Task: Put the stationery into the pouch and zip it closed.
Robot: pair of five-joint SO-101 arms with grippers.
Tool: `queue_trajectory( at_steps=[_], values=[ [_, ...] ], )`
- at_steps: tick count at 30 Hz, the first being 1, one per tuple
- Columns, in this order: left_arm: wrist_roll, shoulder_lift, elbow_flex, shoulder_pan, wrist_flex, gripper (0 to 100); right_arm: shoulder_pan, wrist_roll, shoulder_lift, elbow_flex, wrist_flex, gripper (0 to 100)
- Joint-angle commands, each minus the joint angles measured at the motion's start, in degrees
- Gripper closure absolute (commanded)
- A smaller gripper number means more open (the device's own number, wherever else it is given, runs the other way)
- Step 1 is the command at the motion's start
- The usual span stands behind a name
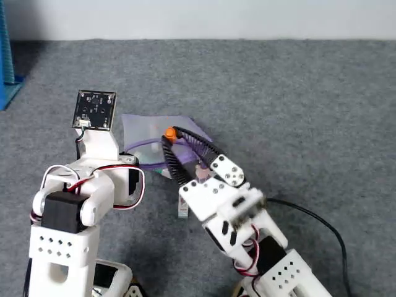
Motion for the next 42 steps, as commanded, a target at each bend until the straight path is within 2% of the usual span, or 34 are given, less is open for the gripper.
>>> queue_trajectory(
  at_steps=[1, 3, 5, 12, 19, 23, 28, 35, 42],
  values=[
    [0.4, -0.1, -3.6, -0.1, 0.2, 99, 4.0, -5.7, -0.7, -6.2, 14.5, 73.8],
    [0.5, -0.1, -3.6, -0.1, -0.1, 99, 5.3, -8.9, -0.8, -9.7, 22.3, 66.6],
    [0.5, -0.1, -3.8, -0.1, -0.2, 99, 6.1, -10.9, -0.8, -13.5, 28.5, 65.5],
    [0.5, -0.2, -3.8, -0.7, -0.1, 99, 12.1, -16.1, -0.3, -23.1, 44.6, 74.5],
    [0.4, -0.2, -8.2, -11.7, 0.3, 99, 15.0, -17.2, 1.0, -23.2, 55.3, 81.6],
    [0.3, -0.2, -10.5, -15.2, 2.0, 99, 17.5, -19.2, 9.5, -23.6, 56.4, 82.7],
    [0.3, -0.2, -13.3, -15.5, 6.7, 99, 18.1, -20.6, 27.0, -28.7, 56.4, 82.7],
    [0.4, -0.2, -14.4, -15.5, 7.6, 99, 18.0, -24.4, 51.5, -44.0, 56.4, 82.7],
    [0.4, -0.2, -14.4, -15.5, 7.6, 99, 16.3, -24.5, 73.5, -58.6, 56.4, 82.8]
  ],
)
